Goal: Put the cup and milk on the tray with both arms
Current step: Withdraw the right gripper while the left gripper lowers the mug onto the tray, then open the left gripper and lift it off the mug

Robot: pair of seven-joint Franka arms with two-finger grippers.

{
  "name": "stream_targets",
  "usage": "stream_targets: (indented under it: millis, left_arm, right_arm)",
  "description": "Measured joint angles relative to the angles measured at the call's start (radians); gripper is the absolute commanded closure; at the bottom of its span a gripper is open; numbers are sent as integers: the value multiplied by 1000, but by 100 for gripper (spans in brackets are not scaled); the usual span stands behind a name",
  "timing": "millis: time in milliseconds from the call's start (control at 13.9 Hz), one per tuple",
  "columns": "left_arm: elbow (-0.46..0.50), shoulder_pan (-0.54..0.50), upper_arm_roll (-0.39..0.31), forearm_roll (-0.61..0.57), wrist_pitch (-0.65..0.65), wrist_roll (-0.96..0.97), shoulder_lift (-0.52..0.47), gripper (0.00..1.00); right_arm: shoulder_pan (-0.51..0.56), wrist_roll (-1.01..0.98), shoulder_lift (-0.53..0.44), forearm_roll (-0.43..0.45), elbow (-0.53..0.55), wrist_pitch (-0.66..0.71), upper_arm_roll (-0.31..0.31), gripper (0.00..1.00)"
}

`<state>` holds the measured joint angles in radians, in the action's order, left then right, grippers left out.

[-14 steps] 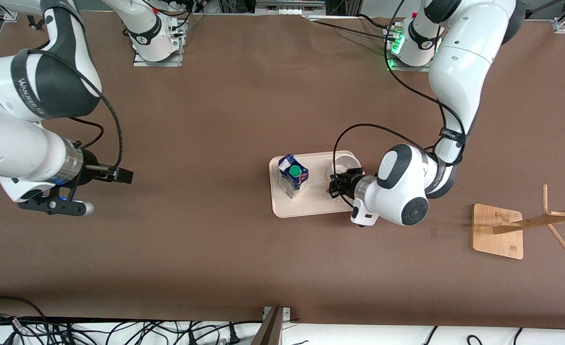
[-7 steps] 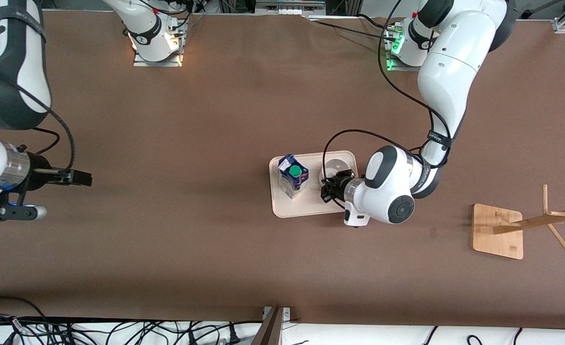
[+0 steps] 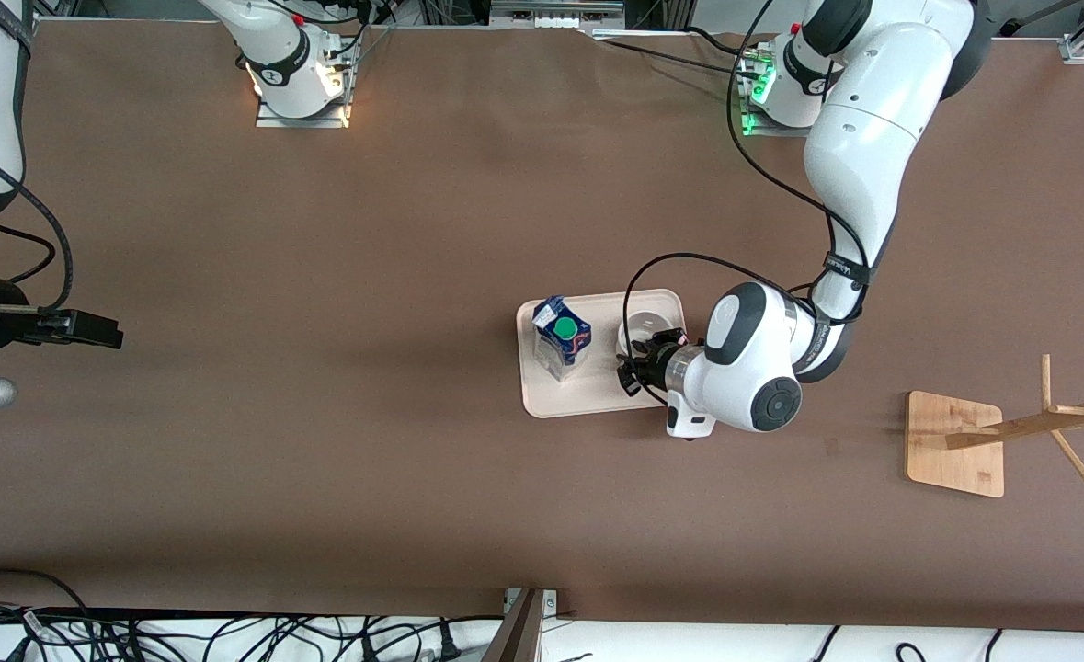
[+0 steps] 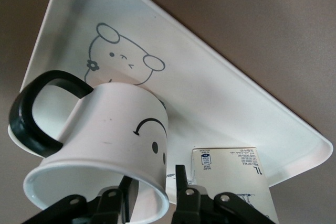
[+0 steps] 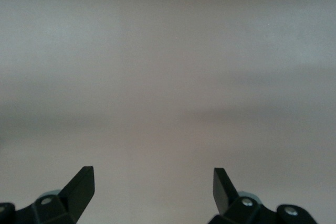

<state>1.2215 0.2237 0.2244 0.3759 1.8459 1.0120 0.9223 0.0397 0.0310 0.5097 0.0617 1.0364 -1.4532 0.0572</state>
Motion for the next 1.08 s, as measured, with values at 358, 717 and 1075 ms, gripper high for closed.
stream_targets:
  millis: [358, 717, 1075]
  left_arm:
    - [-37, -17, -3, 0, -1, 0, -17, 0]
    - [-48, -140, -9, -2, -87, -6, -144, 0]
    - [-50, -141, 6, -259, -221, -51, -346, 0]
  right_arm:
    - [1, -4, -25, 0, -3, -2, -1, 0]
    - [37, -6, -112, 0, 59, -29, -17, 0]
    - [102, -8, -209, 0, 231, -100, 55, 0]
